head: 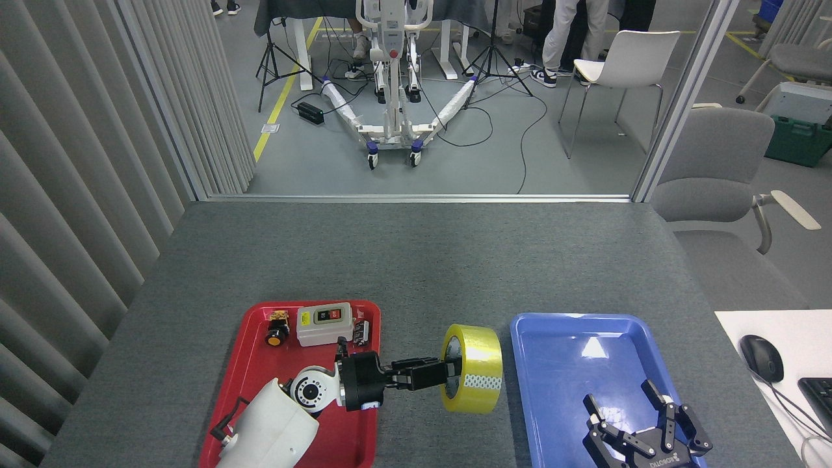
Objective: Place and move tape with both arms
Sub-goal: 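Lift the tape roll with the left gripper toward the blue tray, then raise the right gripper and grasp the tape roll from the left gripper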
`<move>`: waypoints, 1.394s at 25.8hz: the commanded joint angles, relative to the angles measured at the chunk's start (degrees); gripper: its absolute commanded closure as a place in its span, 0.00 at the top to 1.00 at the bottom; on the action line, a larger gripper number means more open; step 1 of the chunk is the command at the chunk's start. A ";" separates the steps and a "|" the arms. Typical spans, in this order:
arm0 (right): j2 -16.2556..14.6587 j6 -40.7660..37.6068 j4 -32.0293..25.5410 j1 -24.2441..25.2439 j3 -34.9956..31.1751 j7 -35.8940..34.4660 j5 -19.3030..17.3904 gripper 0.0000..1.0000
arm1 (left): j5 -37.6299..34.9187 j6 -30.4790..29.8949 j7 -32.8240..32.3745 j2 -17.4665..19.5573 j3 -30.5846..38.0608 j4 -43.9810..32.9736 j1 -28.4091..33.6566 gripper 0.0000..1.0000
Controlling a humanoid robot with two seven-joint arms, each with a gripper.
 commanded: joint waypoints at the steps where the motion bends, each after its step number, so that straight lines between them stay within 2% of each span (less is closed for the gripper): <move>1: -2.42 -21.24 -0.81 1.76 -4.79 -0.08 -0.47 1.00 | 0.42 -0.03 -0.13 -0.54 -0.07 0.21 0.43 0.00; 5: -3.74 -22.91 -1.43 2.64 -8.13 -1.93 -1.09 1.00 | 0.33 -0.03 -0.13 -0.89 -0.07 0.47 0.43 0.00; 11: -3.92 -22.91 -2.66 2.11 -7.08 -2.19 -2.23 1.00 | 0.33 -0.03 -0.13 -0.54 -0.07 0.21 0.43 0.00; 19: -3.74 -22.91 -4.24 -0.70 -0.31 -1.93 -2.23 1.00 | 0.33 -0.03 -0.04 -0.71 -0.16 0.21 0.52 0.00; 30: -2.95 -22.91 -4.42 -2.29 4.00 0.09 -2.23 1.00 | 0.33 -0.03 -0.04 -0.19 -0.43 -0.23 0.61 0.00; 36: -2.60 -22.91 -3.98 -3.87 7.25 0.18 -2.14 1.00 | 0.51 -0.03 0.31 0.78 -3.33 -6.21 1.84 0.00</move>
